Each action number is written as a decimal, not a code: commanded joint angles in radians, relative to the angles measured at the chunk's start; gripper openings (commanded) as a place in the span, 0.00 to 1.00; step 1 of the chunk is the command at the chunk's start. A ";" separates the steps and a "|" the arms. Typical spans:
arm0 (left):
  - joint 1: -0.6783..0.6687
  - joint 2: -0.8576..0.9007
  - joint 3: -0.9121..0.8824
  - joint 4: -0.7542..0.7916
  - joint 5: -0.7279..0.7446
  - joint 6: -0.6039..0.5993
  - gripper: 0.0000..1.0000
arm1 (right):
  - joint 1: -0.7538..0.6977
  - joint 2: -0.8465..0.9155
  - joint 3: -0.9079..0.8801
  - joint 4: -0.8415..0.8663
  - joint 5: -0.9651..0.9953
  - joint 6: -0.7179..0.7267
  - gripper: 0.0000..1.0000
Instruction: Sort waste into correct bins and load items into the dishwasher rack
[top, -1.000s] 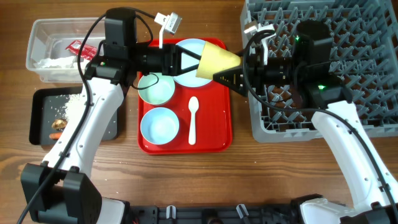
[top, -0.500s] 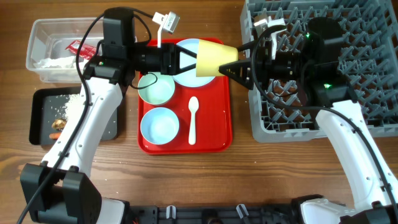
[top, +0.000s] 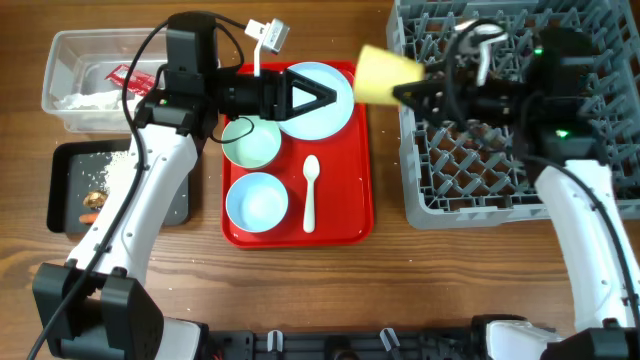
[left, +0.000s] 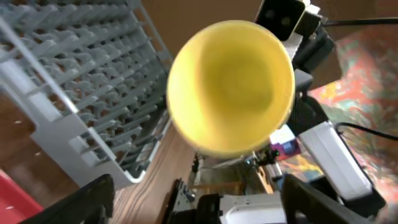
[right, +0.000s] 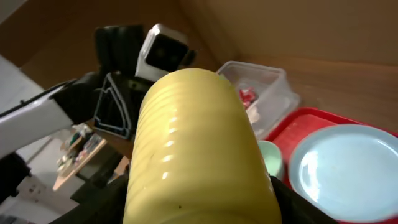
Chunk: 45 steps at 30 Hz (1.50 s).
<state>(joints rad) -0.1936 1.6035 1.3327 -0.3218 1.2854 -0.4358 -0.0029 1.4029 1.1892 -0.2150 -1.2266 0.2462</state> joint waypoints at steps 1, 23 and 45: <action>0.001 0.001 0.010 -0.051 -0.151 0.012 0.91 | -0.098 -0.029 0.029 -0.095 0.051 -0.011 0.40; -0.001 0.001 0.010 -0.473 -1.027 0.123 0.93 | 0.076 0.203 0.335 -1.197 1.186 -0.113 0.38; -0.061 0.001 0.010 -0.500 -1.107 0.145 0.92 | 0.091 0.300 0.500 -1.194 1.079 -0.148 0.86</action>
<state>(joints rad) -0.2199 1.6035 1.3346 -0.8196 0.2272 -0.3115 0.0837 1.7264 1.5986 -1.4082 -0.0521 0.1364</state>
